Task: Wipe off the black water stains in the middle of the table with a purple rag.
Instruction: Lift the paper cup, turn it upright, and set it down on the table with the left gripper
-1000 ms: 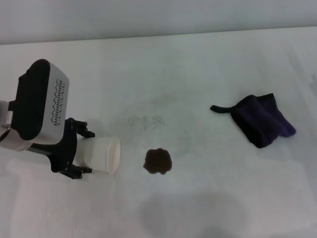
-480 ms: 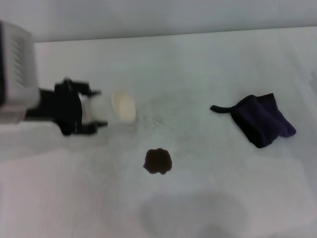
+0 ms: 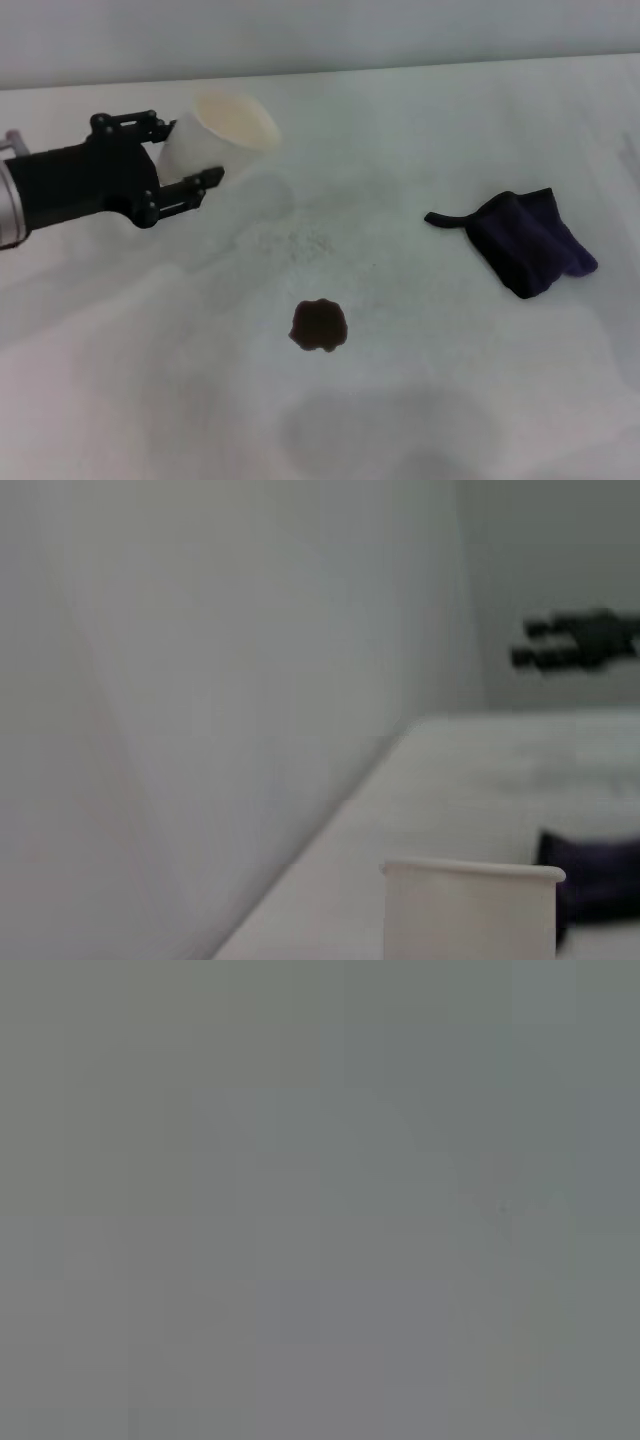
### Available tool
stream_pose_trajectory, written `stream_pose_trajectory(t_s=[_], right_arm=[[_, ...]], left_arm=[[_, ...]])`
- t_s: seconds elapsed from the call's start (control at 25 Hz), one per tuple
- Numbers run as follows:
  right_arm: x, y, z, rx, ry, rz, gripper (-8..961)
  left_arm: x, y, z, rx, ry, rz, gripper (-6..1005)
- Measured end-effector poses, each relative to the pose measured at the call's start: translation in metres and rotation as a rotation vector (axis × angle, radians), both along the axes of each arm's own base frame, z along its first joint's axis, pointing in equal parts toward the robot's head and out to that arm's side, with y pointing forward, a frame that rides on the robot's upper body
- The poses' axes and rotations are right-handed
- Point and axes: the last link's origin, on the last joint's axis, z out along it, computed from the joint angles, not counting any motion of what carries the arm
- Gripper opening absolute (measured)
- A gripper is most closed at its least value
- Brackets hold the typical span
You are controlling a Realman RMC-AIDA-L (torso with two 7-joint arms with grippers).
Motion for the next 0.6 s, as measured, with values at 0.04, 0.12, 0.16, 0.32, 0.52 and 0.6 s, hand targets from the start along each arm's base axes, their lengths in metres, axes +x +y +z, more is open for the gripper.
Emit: stream_pose_trajectory(t_s=[0.04, 0.12, 0.16, 0.32, 0.52, 0.6], right_arm=[[0.0, 0.0, 0.0, -0.001, -0.003, -0.003, 872], [0.001, 0.001, 0.001, -0.002, -0.01, -0.008, 872], [0.002, 0.0, 0.001, -0.001, -0.011, -0.011, 872], [0.003, -0.001, 0.001, 0.0, -0.011, -0.016, 874], [0.004, -0.002, 0.001, -0.007, -0.013, -0.022, 874], [0.005, -0.003, 0.001, -0.007, -0.015, -0.021, 874]], left_arm=[[-0.004, -0.002, -0.001, 0.005, -0.037, 0.025, 628], [-0.012, -0.005, -0.001, 0.019, -0.105, 0.078, 614], [-0.016, -0.006, -0.001, 0.025, -0.137, 0.105, 607], [-0.035, -0.015, -0.007, 0.047, -0.247, 0.193, 578], [-0.065, -0.025, -0.016, 0.131, -0.277, 0.249, 570], [-0.076, -0.029, -0.017, 0.161, -0.291, 0.28, 568]])
